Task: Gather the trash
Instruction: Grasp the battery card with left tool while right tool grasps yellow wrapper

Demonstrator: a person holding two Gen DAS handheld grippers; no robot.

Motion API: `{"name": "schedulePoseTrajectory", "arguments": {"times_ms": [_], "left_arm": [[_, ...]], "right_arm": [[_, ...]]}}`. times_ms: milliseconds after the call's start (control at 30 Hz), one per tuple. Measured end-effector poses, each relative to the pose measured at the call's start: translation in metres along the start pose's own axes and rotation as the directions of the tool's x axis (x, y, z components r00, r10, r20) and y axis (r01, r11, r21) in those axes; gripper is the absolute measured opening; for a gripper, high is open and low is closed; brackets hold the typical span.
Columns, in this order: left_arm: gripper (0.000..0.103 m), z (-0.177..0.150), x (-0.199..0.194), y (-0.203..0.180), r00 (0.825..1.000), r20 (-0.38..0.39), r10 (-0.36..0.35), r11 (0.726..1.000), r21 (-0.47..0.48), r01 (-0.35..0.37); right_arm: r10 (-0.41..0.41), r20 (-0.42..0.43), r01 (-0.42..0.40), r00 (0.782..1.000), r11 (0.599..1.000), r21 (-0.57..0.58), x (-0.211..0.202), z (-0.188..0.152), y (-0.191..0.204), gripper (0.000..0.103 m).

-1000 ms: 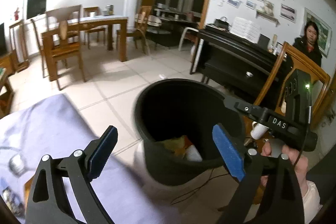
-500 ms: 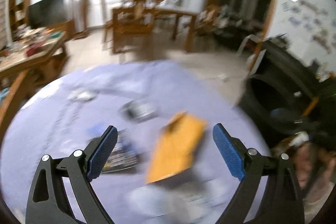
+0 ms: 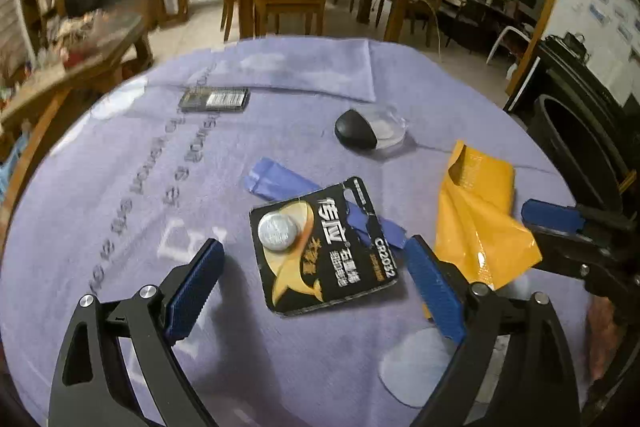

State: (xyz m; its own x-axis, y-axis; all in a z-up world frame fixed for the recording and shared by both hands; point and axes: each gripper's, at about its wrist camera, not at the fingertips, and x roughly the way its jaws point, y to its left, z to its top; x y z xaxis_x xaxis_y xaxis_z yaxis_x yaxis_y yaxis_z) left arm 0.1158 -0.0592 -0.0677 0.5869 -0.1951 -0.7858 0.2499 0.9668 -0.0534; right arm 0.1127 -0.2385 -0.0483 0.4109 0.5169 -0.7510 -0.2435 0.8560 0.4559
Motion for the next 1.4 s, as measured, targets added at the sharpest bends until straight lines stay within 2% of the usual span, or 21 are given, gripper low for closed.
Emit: {"name": "schedulePoseTrajectory", "arguments": {"times_ms": [33, 100, 200, 400, 433, 467, 567, 733, 833, 1000, 1100, 1133, 1167, 1200, 1233, 1267, 1400], "left_arm": [[0.089, -0.002, -0.001, 0.001, 1.0, 0.005, 0.002, 1.0, 0.008, -0.002], [0.074, -0.002, -0.002, 0.004, 1.0, 0.018, 0.024, 0.999, 0.026, -0.024], [0.071, -0.003, -0.006, 0.008, 1.0, 0.021, -0.005, 1.0, 0.025, 0.004], [0.071, -0.009, -0.011, 0.024, 0.998, 0.032, -0.06, 0.998, 0.019, 0.059], [0.071, -0.012, -0.016, 0.027, 0.997, 0.043, -0.07, 0.997, 0.017, 0.069], [0.071, -0.014, -0.021, 0.03, 0.996, 0.054, -0.07, 0.997, 0.012, 0.07], [0.071, -0.015, -0.032, 0.035, 0.994, 0.086, -0.069, 0.998, 0.0, 0.069], [0.071, -0.024, -0.048, 0.045, 0.989, 0.121, -0.082, 0.996, -0.022, 0.085], [0.071, -0.027, -0.053, 0.05, 0.988, 0.128, -0.092, 0.995, -0.032, 0.097], [0.071, -0.032, -0.057, 0.06, 0.984, 0.14, -0.11, 0.992, -0.053, 0.119], [0.071, -0.032, -0.061, 0.063, 0.982, 0.153, -0.111, 0.991, -0.053, 0.12], [0.071, -0.033, -0.061, 0.064, 0.981, 0.156, -0.115, 0.991, -0.053, 0.124], [0.071, -0.032, -0.062, 0.064, 0.981, 0.157, -0.117, 0.991, -0.052, 0.126], [0.071, -0.032, -0.062, 0.065, 0.981, 0.158, -0.116, 0.991, -0.053, 0.126], [0.071, -0.033, -0.062, 0.066, 0.98, 0.159, -0.116, 0.991, -0.054, 0.126], [0.071, -0.033, -0.062, 0.067, 0.98, 0.16, -0.117, 0.99, -0.056, 0.127], [0.071, -0.034, -0.063, 0.071, 0.98, 0.164, -0.113, 0.99, -0.061, 0.125]], "right_arm": [[-0.008, -0.005, 0.008, 1.0, 1.0, -0.003, 0.004, 0.002, 0.001, 0.079], [-0.033, 0.002, 0.033, 0.999, 0.999, -0.019, 0.01, 0.006, 0.002, 0.079], [-0.054, 0.007, 0.054, 0.999, 0.998, -0.028, 0.018, 0.013, 0.003, 0.079], [-0.083, 0.015, 0.083, 0.996, 0.995, -0.054, 0.027, 0.023, 0.008, 0.079], [-0.085, 0.026, 0.086, 0.996, 0.995, -0.049, 0.027, 0.026, 0.007, 0.083], [-0.086, 0.036, 0.087, 0.996, 0.995, -0.037, 0.026, 0.028, 0.005, 0.086], [-0.069, 0.035, 0.069, 0.997, 0.998, 0.008, 0.026, 0.033, -0.002, 0.087], [0.018, 0.008, -0.019, 1.0, 0.995, 0.096, 0.032, 0.041, -0.008, 0.087], [0.054, 0.01, -0.055, 0.999, 0.984, 0.167, 0.036, 0.051, -0.01, 0.092], [0.075, 0.031, -0.08, 0.997, 0.96, 0.269, 0.045, 0.065, -0.013, 0.093], [0.033, 0.028, -0.039, 0.999, 0.968, 0.246, 0.051, 0.072, -0.006, 0.093], [0.019, 0.022, -0.023, 1.0, 0.976, 0.216, 0.055, 0.073, 0.0, 0.092], [-0.015, 0.007, 0.013, 1.0, 0.987, 0.161, 0.06, 0.073, 0.009, 0.079], [-0.049, -0.005, 0.049, 0.999, 0.992, 0.113, 0.065, 0.071, 0.017, 0.071], [-0.115, -0.003, 0.115, 0.993, 0.992, 0.055, 0.067, 0.068, 0.026, 0.054], [-0.146, -0.006, 0.146, 0.989, 0.989, 0.02, 0.069, 0.066, 0.031, 0.045], [-0.149, -0.013, 0.148, 0.989, 0.987, -0.065, 0.071, 0.056, 0.04, 0.035]]}}
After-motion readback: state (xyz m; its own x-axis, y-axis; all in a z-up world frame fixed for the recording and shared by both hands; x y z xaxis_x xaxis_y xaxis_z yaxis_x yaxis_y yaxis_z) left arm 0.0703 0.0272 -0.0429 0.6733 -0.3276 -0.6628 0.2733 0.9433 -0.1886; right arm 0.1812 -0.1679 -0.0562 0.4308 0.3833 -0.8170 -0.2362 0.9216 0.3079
